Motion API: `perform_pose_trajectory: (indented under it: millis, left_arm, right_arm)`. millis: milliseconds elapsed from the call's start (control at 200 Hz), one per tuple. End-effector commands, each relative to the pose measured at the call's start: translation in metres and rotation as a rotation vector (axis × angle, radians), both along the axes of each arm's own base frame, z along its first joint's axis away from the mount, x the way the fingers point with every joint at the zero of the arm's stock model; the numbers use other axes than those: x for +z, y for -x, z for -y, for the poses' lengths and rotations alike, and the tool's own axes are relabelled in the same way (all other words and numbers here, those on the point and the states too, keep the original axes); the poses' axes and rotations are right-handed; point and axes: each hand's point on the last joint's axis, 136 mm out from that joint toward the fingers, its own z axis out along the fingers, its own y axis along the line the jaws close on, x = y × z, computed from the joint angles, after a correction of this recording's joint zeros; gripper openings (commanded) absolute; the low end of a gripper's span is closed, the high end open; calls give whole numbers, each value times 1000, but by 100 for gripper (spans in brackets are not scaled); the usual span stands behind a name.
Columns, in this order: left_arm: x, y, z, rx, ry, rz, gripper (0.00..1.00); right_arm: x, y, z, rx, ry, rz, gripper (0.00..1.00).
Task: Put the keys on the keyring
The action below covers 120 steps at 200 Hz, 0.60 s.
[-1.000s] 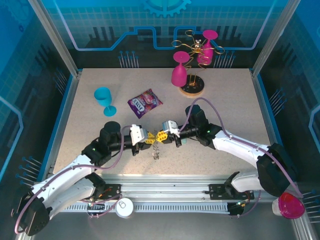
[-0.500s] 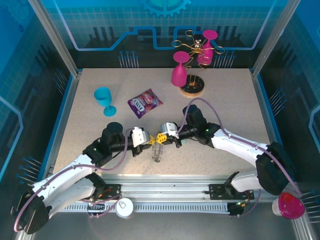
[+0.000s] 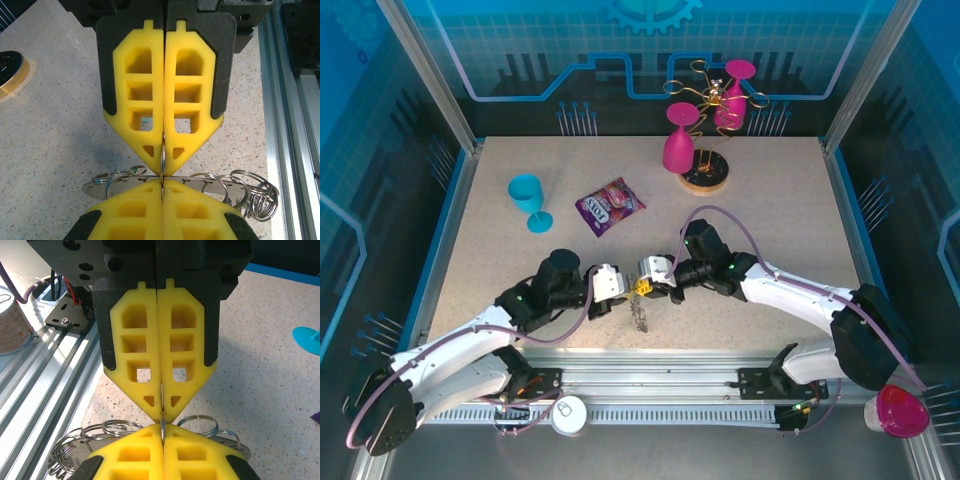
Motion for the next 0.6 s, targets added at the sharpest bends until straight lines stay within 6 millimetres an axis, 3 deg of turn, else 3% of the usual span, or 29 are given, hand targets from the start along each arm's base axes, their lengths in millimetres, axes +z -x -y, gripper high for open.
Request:
perform_pose_trajectory:
  millis: [0,120,355,390,465,595]
  left_arm:
    - [12,-6,2,2,-15,44,0]
    - [8,-6,2,3,-23,31,0]
    - [2,-2,5,0,0,-21,0]
    - [2,-3,6,5,7,-27,8]
    - [3,-2,7,1,21,-33,14]
    - [4,-2,10,-5,36,-37,18]
  right_arm:
    - [-6,5,4,3,37,8,7]
    - [-14,6,5,1,57,-1,0]
    - [-12,13,-1,20,-10,-46,0]
    - [-11,14,-2,24,-19,-52,0]
    - [-9,16,-4,34,-41,-66,0]
    - [-6,18,-7,46,-67,-78,0]
